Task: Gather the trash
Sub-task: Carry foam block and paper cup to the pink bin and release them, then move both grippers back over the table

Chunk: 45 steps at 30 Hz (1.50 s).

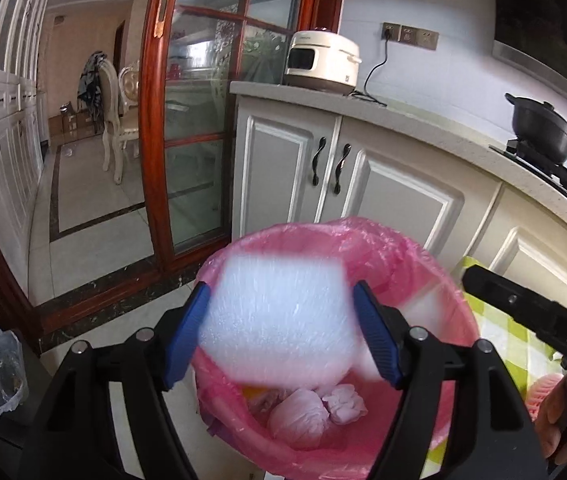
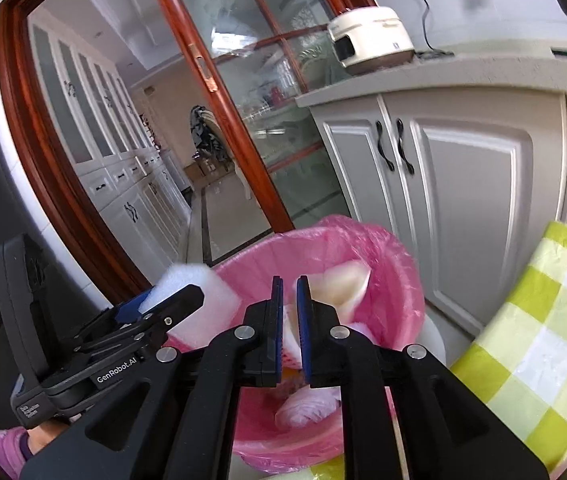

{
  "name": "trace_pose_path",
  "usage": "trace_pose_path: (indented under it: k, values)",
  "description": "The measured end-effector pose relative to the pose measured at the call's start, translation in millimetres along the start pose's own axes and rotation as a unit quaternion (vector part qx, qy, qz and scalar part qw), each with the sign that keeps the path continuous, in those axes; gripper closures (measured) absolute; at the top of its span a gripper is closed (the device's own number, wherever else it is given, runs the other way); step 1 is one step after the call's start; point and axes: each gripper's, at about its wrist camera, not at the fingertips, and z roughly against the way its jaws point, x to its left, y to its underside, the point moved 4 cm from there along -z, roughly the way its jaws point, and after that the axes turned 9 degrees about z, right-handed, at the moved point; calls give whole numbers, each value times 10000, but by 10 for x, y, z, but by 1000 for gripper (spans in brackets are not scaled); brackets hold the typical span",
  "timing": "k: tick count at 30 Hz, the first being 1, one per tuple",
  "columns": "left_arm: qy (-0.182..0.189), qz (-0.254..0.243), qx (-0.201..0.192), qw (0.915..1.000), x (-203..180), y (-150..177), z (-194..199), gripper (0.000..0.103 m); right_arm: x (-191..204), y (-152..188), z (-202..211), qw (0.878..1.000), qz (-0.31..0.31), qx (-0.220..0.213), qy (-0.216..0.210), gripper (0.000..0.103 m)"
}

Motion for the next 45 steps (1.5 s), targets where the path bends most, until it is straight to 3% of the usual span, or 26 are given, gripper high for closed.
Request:
trace_pose_path:
  k: [7,14,17,19,24,29,37,45]
  values:
    - [-54,-73,-158,9998,-4,53,211,24,-3,104,270,9999,-98,-102,88,91]
    - [-82,-131,-435,9989,-141,212,720,13,192,208,882,9990,90,-325,294,88]
    - [-60,-212,-591,9980,-288,316,988,7,189,331,1217,9979,-9,-431,474,77]
    - [61,-173,-638,9978,-391,381,1139,7,175,438,1453,9966,-67,-530,626,70]
    - [640,-43,-595,9962,-818,667,1487,5,82,789,2050,9907,-161,-583,1217,68]
    - [1177,-311,-485,9914,-1372,1018,1698,5,-165,1129,2608,9793,-456,-652,1862,60]
    - [1885,-904,-162,9778,-2226,1628,1858,5,-776,1718,3420,9489,-1322,-864,2732,53]
    - [1983,-1402,-1,9701,-2716,1970,1788,5,-1269,2040,3825,9247,-1962,-1042,3090,52]
